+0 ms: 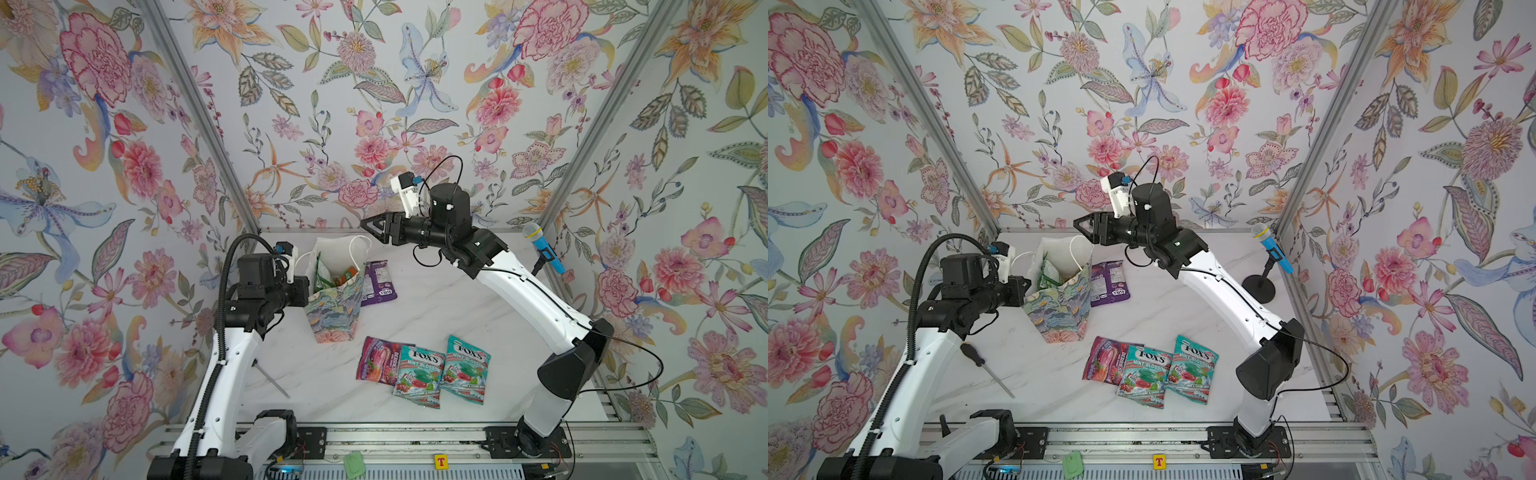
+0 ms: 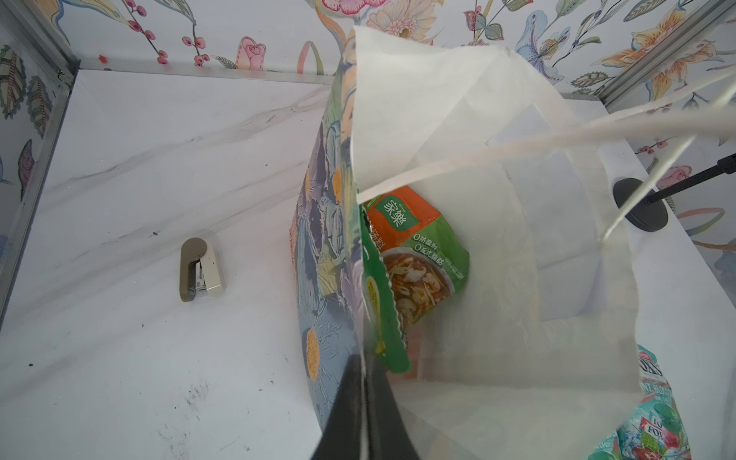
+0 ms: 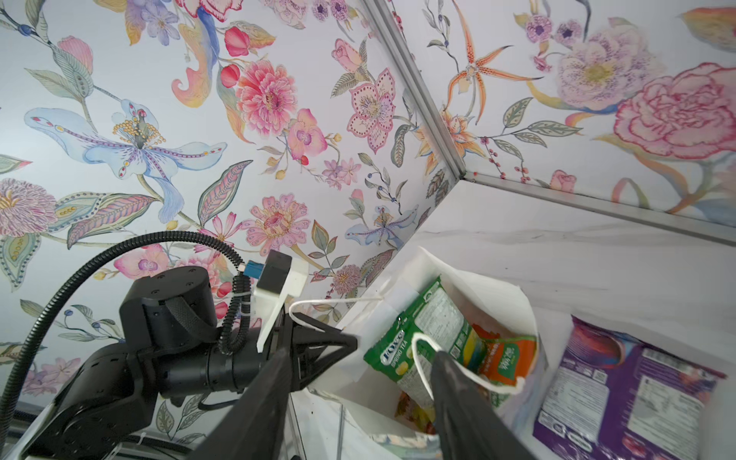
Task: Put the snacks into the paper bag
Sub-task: 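Move the right gripper back down to the teal Mint Blossom packets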
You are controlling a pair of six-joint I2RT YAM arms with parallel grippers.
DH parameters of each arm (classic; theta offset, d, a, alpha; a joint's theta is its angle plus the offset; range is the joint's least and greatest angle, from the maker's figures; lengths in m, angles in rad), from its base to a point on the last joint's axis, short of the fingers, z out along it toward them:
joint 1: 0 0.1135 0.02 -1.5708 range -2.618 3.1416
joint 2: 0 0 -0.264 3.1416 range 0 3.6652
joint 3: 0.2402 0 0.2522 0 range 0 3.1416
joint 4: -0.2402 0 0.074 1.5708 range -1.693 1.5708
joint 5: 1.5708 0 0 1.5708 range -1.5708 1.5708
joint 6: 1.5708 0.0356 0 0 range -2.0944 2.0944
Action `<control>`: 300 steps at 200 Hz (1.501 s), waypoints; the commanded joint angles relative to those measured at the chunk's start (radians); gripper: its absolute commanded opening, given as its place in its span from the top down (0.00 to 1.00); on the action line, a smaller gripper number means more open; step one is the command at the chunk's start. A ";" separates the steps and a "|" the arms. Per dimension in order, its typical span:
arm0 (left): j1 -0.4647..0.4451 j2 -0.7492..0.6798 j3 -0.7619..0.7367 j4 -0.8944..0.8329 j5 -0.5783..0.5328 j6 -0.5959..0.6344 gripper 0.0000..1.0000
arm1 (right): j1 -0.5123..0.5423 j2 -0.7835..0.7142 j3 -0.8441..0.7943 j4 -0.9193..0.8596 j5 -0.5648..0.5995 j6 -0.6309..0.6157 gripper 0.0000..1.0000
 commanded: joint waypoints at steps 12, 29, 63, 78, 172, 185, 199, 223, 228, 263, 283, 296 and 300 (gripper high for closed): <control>0.007 0.007 -0.018 -0.031 0.013 -0.004 0.94 | -0.040 -0.093 -0.225 0.071 0.088 0.002 0.39; 0.008 0.008 -0.016 -0.034 0.011 -0.004 0.94 | -0.054 -0.152 -0.350 0.084 0.108 0.016 0.38; 0.008 0.007 -0.017 -0.030 0.011 -0.008 0.94 | -0.057 -0.280 -0.600 0.077 0.200 0.048 0.38; 0.008 0.007 -0.021 -0.025 0.011 -0.010 0.94 | -0.057 -0.340 -0.700 0.038 0.273 0.058 0.38; 0.007 0.012 -0.045 0.000 0.021 -0.019 0.94 | 0.026 -0.625 -0.994 -0.369 0.703 0.159 0.38; 0.007 0.012 -0.047 0.000 0.022 -0.019 0.94 | 0.061 -0.637 -1.018 -0.403 0.729 0.203 0.38; 0.008 0.009 -0.049 0.000 0.020 -0.019 0.94 | 0.106 -0.650 -1.054 -0.424 0.742 0.263 0.38; 0.008 0.005 -0.052 0.001 0.019 -0.019 0.94 | 0.156 -0.689 -1.136 -0.425 0.742 0.364 0.35; 0.008 0.004 -0.053 0.001 0.019 -0.018 0.94 | 0.159 -0.697 -1.153 -0.425 0.737 0.380 0.34; 0.008 0.003 -0.051 0.001 0.023 -0.016 0.94 | 0.180 -0.758 -1.230 -0.438 0.728 0.460 0.33; 0.007 0.002 -0.053 0.004 0.025 -0.017 0.94 | 0.180 -0.802 -1.282 -0.437 0.713 0.512 0.30; 0.008 0.001 -0.055 0.007 0.030 -0.019 0.94 | 0.182 -0.834 -1.316 -0.436 0.709 0.546 0.28; 0.008 0.003 -0.057 0.006 0.029 -0.019 0.94 | 0.181 -0.843 -1.326 -0.434 0.709 0.554 0.28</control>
